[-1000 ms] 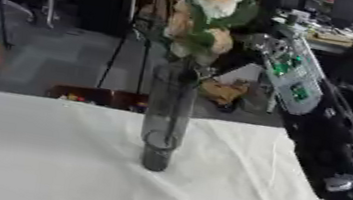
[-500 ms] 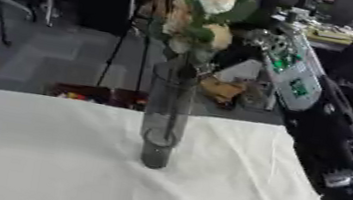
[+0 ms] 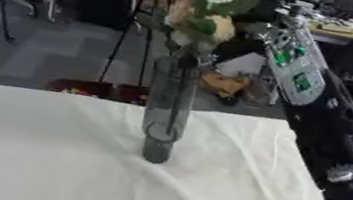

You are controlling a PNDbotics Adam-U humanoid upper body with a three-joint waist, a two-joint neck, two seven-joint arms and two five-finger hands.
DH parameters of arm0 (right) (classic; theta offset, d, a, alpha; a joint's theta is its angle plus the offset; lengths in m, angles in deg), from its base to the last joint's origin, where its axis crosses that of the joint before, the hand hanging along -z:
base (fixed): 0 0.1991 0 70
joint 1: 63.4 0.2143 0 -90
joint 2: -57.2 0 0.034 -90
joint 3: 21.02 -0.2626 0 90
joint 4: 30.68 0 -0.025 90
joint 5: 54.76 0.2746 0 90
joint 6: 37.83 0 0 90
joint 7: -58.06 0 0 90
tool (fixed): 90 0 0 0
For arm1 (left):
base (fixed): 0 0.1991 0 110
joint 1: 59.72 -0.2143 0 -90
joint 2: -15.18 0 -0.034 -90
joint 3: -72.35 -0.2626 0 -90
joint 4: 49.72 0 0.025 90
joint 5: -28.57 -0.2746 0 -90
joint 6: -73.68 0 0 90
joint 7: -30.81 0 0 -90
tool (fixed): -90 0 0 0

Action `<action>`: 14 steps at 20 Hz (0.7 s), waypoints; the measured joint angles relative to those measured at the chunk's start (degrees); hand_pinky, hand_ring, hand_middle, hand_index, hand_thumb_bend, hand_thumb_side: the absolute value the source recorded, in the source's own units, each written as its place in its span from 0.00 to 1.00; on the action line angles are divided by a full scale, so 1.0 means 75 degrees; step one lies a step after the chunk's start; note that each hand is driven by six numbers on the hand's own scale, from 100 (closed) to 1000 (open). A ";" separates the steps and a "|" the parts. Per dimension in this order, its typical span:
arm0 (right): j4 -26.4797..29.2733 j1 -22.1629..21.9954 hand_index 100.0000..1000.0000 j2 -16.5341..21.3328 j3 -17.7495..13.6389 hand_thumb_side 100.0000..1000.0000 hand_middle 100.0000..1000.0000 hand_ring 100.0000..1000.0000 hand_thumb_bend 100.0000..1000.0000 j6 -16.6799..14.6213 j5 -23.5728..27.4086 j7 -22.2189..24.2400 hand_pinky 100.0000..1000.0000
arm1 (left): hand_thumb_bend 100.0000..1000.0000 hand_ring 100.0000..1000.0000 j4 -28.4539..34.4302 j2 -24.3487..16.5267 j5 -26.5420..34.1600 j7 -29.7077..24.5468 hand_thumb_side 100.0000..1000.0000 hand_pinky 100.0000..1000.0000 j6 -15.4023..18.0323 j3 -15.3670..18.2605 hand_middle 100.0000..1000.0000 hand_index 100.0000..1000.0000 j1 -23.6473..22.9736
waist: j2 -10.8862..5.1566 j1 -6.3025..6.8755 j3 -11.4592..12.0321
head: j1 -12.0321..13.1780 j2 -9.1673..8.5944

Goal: Arrange flowers into the vase.

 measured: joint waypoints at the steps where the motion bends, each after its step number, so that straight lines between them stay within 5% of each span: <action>1: 0.0048 -0.0017 0.95 -0.0006 -0.0011 0.72 0.86 0.93 0.85 0.0015 0.0000 -0.0143 0.88 | 0.00 0.91 0.0000 0.0000 0.0000 0.0003 1.00 0.78 -0.0002 0.0001 0.93 0.99 -0.0020 | 0.0000 0.0012 0.0000 | 0.0045 0.0024; 7: 0.0285 -0.0171 0.81 -0.0016 0.0032 0.68 0.76 0.92 0.90 0.0181 -0.0018 -0.0920 0.89 | 0.00 0.91 0.0000 0.0000 0.0000 0.0045 1.00 0.78 -0.0026 0.0004 0.93 0.99 -0.0047 | 0.0010 0.0082 0.0003 | 0.0332 0.0204; 11: 0.0390 -0.0190 0.66 -0.0016 0.0152 0.67 0.74 0.92 0.93 0.0209 -0.0205 -0.0996 0.90 | 0.00 0.91 0.0000 0.0000 0.0000 0.0061 1.00 0.78 -0.0038 0.0007 0.93 0.99 -0.0048 | 0.0076 0.0094 0.0007 | 0.0354 0.0300; 14: 0.0423 -0.0189 0.63 -0.0017 0.0195 0.67 0.73 0.92 0.94 0.0222 -0.0400 -0.0950 0.90 | 0.00 0.91 0.0000 0.0000 0.0000 0.0065 1.00 0.78 -0.0042 0.0007 0.93 0.99 -0.0048 | 0.0109 0.0098 0.0008 | 0.0327 0.0301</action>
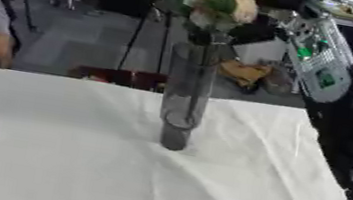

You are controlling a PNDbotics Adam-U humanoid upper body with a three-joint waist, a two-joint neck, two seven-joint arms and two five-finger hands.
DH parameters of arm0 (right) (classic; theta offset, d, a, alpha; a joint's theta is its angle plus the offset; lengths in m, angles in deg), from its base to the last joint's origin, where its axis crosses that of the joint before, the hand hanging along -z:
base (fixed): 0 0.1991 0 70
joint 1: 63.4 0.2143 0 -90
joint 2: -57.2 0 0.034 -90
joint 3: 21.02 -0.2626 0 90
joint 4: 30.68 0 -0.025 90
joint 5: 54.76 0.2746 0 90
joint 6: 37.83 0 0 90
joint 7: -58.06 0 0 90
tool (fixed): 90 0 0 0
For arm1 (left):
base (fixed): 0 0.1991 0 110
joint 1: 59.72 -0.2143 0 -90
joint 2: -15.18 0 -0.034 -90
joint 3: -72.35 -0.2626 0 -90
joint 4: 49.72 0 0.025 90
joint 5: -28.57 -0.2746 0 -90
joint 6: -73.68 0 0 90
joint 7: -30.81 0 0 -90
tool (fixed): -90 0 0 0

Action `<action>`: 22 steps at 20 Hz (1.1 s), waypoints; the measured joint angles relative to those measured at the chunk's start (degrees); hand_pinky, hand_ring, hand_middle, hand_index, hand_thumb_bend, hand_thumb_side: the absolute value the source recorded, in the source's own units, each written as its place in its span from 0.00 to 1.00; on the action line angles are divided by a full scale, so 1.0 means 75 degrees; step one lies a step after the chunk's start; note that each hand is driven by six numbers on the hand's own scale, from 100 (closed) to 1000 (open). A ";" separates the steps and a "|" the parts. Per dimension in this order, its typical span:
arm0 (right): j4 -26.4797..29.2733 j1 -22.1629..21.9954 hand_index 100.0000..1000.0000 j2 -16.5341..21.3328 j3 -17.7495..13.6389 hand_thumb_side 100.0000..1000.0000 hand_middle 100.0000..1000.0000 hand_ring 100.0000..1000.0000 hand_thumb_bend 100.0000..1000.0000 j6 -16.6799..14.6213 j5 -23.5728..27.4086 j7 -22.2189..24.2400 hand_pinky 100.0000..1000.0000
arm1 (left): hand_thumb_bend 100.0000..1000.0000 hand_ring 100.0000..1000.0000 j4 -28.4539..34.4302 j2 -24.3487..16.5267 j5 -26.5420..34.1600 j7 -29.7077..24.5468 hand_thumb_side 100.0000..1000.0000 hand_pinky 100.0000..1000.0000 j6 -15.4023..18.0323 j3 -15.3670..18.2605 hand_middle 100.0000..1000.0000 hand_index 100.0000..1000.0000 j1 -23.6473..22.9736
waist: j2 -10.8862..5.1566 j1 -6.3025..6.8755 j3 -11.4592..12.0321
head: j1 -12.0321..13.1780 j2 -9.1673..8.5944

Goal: Arrange flowers into the vase.

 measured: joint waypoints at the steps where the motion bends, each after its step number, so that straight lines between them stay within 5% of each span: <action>1: 0.0000 0.0003 0.63 -0.0003 0.0001 0.67 0.73 0.92 0.94 0.0008 -0.0053 0.0021 0.90 | 0.00 0.91 0.0000 0.0000 0.0000 0.0002 1.00 0.78 -0.0002 0.0000 0.93 0.99 0.0000 | 0.0014 0.0001 0.0000 | -0.0018 0.0000; 5: -0.0019 0.0089 1.00 -0.0043 0.0001 0.66 0.81 0.95 0.93 0.0008 -0.0220 0.0069 0.92 | 0.00 0.91 0.0000 0.0000 0.0000 0.0007 1.00 0.78 -0.0008 0.0000 0.93 0.99 0.0000 | 0.0051 0.0002 -0.0003 | -0.0102 0.0000; 7: -0.0046 0.0112 1.00 -0.0067 0.0002 0.65 0.84 0.96 0.95 -0.0045 -0.0290 0.0122 0.93 | 0.00 0.91 0.0000 0.0000 0.0000 0.0007 1.00 0.78 -0.0008 0.0000 0.93 0.99 0.0000 | 0.0056 0.0002 -0.0004 | -0.0120 0.0000; 10: -0.0075 0.0136 1.00 -0.0067 0.0003 0.50 0.93 0.99 0.96 -0.0139 -0.0413 0.0257 0.95 | 0.00 0.91 0.0000 0.0000 0.0000 0.0007 1.00 0.78 -0.0008 0.0000 0.93 0.99 0.0001 | 0.0057 0.0000 -0.0005 | -0.0145 0.0000; 17: -0.0192 0.0191 1.00 -0.0070 -0.0002 0.44 0.87 0.99 0.91 -0.0185 -0.0722 0.0636 0.96 | 0.00 0.91 0.0000 -0.0001 0.0000 0.0007 1.00 0.78 -0.0008 0.0000 0.93 0.99 0.0004 | 0.0057 -0.0004 -0.0004 | -0.0179 0.0000; 22: -0.0195 0.0261 0.75 -0.0091 -0.0050 0.46 0.81 0.98 0.93 -0.0137 -0.0854 0.0558 0.96 | 0.00 0.91 0.0000 -0.0002 0.0000 0.0003 1.00 0.78 -0.0006 0.0000 0.93 0.99 0.0016 | 0.0058 -0.0005 -0.0002 | -0.0204 -0.0001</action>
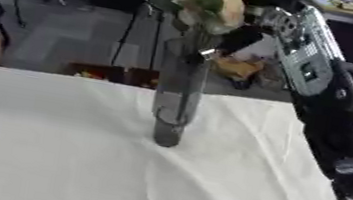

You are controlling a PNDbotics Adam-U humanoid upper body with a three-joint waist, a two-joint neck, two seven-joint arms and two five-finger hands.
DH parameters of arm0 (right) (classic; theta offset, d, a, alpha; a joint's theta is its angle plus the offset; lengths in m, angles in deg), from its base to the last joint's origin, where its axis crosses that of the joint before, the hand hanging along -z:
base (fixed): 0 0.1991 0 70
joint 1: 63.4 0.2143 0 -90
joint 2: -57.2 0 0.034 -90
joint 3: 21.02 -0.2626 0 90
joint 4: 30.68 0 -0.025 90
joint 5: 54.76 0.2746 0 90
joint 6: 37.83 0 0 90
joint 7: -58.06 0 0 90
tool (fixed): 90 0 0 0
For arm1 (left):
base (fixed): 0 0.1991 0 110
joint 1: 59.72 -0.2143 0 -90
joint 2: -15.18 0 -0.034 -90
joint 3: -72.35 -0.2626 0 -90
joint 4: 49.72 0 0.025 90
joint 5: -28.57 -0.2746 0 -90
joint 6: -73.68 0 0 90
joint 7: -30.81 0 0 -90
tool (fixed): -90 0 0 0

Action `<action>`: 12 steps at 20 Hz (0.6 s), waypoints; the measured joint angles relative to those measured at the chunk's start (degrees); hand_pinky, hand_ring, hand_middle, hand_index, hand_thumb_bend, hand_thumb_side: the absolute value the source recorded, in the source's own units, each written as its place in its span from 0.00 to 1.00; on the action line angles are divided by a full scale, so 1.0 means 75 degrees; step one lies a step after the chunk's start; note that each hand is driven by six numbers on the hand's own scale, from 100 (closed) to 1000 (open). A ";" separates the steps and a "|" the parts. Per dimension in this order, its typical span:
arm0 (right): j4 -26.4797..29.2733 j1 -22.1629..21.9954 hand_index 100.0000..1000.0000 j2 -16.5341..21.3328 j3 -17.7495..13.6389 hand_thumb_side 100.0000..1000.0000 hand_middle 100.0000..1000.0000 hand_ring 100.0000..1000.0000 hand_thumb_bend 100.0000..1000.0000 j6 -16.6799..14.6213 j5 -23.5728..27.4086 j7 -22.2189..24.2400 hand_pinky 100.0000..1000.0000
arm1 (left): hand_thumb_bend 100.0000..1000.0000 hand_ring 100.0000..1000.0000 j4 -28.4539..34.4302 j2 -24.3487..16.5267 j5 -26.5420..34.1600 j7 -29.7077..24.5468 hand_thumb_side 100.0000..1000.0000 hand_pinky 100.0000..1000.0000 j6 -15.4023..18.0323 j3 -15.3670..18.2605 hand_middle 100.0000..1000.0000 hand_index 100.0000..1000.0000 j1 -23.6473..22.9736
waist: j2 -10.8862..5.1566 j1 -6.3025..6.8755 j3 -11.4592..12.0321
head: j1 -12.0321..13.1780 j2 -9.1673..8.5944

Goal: Arrange flowers into the vase.

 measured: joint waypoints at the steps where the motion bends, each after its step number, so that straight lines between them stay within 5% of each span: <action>1: -0.0001 0.0020 0.74 -0.0016 -0.0003 0.46 0.81 0.98 0.93 0.0015 -0.0013 -0.0042 0.96 | 0.00 0.91 0.0000 0.0000 0.0000 -0.0002 1.00 0.78 0.0001 0.0000 0.93 0.99 0.0004 | 0.0000 0.0000 0.0000 | -0.0007 0.0000; 5: -0.0062 0.0078 0.71 -0.0102 -0.0018 0.51 0.79 0.97 0.93 0.0064 -0.0018 -0.0222 0.95 | 0.00 0.91 0.0000 -0.0002 0.0000 -0.0018 1.00 0.78 0.0011 0.0000 0.93 0.99 0.0013 | 0.0000 -0.0003 0.0000 | -0.0039 -0.0003; 9: -0.0094 0.0124 0.99 -0.0116 -0.0053 0.56 0.80 0.96 0.92 0.0098 0.0028 -0.0432 0.94 | 0.00 0.91 0.0000 -0.0005 0.0001 -0.0032 1.00 0.78 0.0011 0.0000 0.93 0.99 0.0047 | 0.0000 -0.0009 0.0000 | -0.0043 -0.0005; 12: -0.0122 0.0184 1.00 -0.0145 -0.0101 0.62 0.81 0.95 0.91 0.0121 0.0154 -0.0642 0.93 | 0.00 0.91 0.0000 -0.0009 0.0001 -0.0043 1.00 0.78 0.0013 0.0000 0.93 0.99 0.0058 | 0.0000 -0.0025 0.0000 | -0.0045 -0.0009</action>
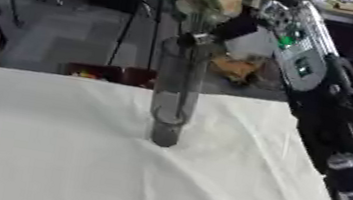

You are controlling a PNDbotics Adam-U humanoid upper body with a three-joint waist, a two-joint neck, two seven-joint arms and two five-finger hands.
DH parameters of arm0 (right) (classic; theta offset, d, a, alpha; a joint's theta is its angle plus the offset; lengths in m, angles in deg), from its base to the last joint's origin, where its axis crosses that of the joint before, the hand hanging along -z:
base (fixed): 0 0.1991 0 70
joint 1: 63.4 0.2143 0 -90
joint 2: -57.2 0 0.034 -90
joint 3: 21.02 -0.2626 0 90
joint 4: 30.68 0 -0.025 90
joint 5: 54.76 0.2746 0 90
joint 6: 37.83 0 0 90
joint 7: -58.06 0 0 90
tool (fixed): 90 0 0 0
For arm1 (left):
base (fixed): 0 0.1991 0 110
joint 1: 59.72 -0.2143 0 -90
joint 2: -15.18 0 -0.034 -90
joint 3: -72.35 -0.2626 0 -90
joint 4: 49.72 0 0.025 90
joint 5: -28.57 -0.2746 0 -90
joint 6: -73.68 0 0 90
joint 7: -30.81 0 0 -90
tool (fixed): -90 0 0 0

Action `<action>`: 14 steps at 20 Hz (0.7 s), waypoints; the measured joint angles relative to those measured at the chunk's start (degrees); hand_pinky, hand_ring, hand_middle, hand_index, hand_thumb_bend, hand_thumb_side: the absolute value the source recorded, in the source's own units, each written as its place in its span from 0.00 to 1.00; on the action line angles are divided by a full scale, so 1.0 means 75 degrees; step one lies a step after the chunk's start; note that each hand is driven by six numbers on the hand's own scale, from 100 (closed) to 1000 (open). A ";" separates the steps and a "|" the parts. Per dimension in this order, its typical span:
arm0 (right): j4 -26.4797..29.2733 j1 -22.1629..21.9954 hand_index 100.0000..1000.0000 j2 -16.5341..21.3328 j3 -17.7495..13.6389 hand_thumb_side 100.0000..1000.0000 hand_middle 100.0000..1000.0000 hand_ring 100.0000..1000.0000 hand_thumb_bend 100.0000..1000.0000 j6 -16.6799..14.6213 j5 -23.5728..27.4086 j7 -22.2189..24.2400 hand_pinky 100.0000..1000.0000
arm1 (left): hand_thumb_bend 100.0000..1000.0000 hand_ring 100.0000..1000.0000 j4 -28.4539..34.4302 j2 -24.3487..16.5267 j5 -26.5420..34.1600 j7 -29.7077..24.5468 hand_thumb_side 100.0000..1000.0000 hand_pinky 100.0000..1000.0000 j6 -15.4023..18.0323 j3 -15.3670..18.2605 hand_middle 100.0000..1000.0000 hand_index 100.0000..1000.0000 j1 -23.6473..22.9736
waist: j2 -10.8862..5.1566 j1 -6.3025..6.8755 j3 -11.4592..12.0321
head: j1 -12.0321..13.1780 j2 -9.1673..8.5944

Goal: Arrange flowers into the vase.

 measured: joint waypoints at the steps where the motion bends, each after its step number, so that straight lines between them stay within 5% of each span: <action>1: -0.0028 0.0024 1.00 -0.0032 -0.0021 0.65 0.82 0.95 0.90 0.0008 0.0066 -0.0064 0.93 | 0.00 0.91 0.0000 -0.0007 0.0000 -0.0002 1.00 0.78 -0.0001 0.0000 0.93 0.99 0.0000 | -0.0001 -0.0005 -0.0001 | -0.0001 -0.0002; 8: -0.0546 0.0343 0.97 -0.0130 -0.0058 0.83 0.80 0.89 0.94 0.0291 0.0187 -0.0133 0.81 | 0.00 0.91 0.0000 -0.0055 0.0002 -0.0021 1.00 0.78 -0.0013 -0.0002 0.93 0.99 0.0000 | -0.0020 -0.0015 -0.0005 | -0.0004 -0.0007; 10: -0.0846 0.0552 0.89 -0.0196 -0.0093 1.00 0.73 0.82 0.98 0.0521 0.0055 0.0112 0.65 | 0.00 0.91 0.0000 -0.0058 0.0002 -0.0025 1.00 0.78 -0.0016 -0.0002 0.93 0.99 0.0000 | -0.0041 -0.0021 -0.0008 | -0.0012 -0.0006; 14: -0.1339 0.0942 0.81 -0.0302 -0.0226 1.00 0.59 0.68 1.00 0.0869 -0.0366 0.0552 0.45 | 0.00 0.91 0.0000 -0.0064 0.0002 -0.0034 1.00 0.78 -0.0024 -0.0002 0.93 0.99 0.0000 | -0.0068 -0.0070 -0.0035 | -0.0025 -0.0003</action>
